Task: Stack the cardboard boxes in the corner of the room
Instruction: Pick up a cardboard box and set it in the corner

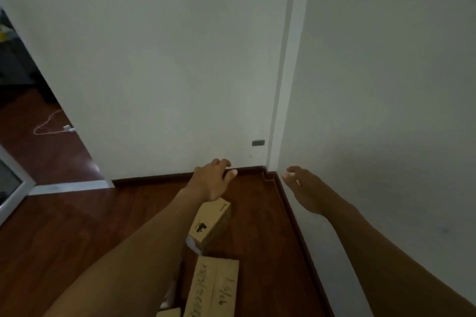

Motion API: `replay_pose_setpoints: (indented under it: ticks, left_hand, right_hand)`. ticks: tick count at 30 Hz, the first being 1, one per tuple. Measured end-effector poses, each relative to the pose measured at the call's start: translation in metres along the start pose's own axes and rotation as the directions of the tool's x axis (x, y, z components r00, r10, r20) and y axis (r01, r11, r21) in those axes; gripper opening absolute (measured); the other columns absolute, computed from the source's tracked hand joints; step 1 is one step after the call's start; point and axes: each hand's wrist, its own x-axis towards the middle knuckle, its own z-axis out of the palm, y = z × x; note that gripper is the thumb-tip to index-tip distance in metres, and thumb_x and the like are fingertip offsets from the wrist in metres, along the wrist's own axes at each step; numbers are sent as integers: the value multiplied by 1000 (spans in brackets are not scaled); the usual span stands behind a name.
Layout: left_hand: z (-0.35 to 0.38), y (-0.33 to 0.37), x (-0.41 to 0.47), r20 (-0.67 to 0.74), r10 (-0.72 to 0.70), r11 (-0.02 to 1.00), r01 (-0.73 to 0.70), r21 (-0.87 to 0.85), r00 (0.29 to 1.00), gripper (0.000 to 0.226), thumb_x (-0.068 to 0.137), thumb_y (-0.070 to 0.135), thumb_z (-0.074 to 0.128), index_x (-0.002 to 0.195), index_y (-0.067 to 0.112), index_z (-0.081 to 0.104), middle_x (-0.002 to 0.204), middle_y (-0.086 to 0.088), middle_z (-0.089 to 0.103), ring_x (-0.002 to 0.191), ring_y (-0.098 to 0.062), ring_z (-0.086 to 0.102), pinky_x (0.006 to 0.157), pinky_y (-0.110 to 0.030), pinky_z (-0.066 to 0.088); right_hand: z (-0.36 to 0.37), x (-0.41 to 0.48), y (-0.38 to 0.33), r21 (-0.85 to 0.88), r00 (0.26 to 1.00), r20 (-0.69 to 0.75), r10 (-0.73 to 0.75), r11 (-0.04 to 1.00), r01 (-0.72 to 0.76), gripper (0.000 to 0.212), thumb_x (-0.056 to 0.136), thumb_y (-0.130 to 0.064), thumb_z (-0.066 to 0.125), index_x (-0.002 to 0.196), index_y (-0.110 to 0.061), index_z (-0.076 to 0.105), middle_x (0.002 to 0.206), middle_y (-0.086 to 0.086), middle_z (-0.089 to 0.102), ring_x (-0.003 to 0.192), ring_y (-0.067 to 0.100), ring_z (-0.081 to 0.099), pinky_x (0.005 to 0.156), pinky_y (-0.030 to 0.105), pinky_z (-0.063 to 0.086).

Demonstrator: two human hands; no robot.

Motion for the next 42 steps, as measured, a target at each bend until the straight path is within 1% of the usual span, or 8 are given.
replay_pose_setpoints:
  ticks: [5, 12, 18, 25, 28, 34, 39, 42]
  left_hand:
    - [0, 8, 72, -52, -95, 995, 92, -46, 994, 51, 99, 52, 30, 138, 23, 46, 140, -4, 55, 125, -26, 54, 107, -49, 36]
    - [12, -69, 108, -80, -359, 919, 337, -204, 930, 55, 97, 48, 41, 144, 19, 39, 143, -8, 52, 127, -28, 53, 107, -47, 41]
    - [77, -161, 144, 11, -541, 803, 521, -289, 841, 63, 95, 47, 47, 148, 20, 28, 145, -11, 49, 124, -30, 55, 103, -49, 43]
    - [225, -274, 214, 231, -643, 620, 674, -401, 730, 54, 93, 44, 53, 140, 21, 38, 138, -7, 54, 122, -26, 58, 97, -47, 51]
    - [288, -317, 234, 292, -693, 538, 743, -398, 659, 64, 91, 43, 56, 146, 23, 30, 140, -6, 51, 123, -25, 56, 98, -48, 51]
    - [393, -381, 297, 265, -749, 568, 794, -215, 607, 71, 91, 47, 54, 150, 25, 22, 141, -9, 47, 127, -30, 49, 103, -53, 43]
    - [502, -409, 311, 339, -859, 260, 898, -356, 384, 80, 87, 42, 62, 150, 17, 20, 142, -13, 44, 129, -35, 48, 102, -54, 45]
    - [570, -421, 294, 424, -879, 46, 926, -375, 215, 70, 85, 44, 60, 141, 10, 35, 138, -15, 50, 124, -36, 53, 99, -53, 49]
  right_hand:
    - [-25, 99, 24, -26, 997, 61, -54, 998, 56, 54, 95, -49, 38, 141, -20, 33, 140, 13, 44, 126, 27, 44, 104, 39, 36]
    - [28, 208, -4, 21, 955, 257, -147, 989, 146, 64, 94, -49, 40, 146, -40, 4, 151, 13, 31, 135, 28, 35, 110, 50, 31]
    - [114, 291, -3, 50, 896, 422, -137, 991, 128, 66, 94, -49, 41, 147, -37, 4, 152, 10, 30, 137, 28, 32, 110, 50, 31]
    - [245, 426, 58, -63, 845, 534, 27, 998, 8, 65, 94, -43, 44, 148, -30, 10, 152, 11, 29, 137, 31, 33, 107, 52, 36]
    - [313, 471, 91, -85, 808, 585, 62, 996, -15, 65, 93, -43, 47, 148, -28, 13, 152, 12, 29, 136, 30, 34, 104, 47, 37]
    - [433, 527, 166, -113, 743, 669, 21, 991, 73, 68, 91, -45, 50, 148, -25, 17, 149, 10, 30, 133, 27, 36, 97, 37, 35]
    - [523, 556, 242, -77, 753, 657, 25, 996, 34, 66, 89, -34, 59, 145, -22, 26, 145, 11, 34, 129, 27, 40, 92, 31, 34]
    - [566, 564, 300, -115, 775, 617, 139, 990, -86, 75, 87, -30, 63, 147, -13, 21, 150, 16, 30, 135, 31, 34, 105, 40, 32]
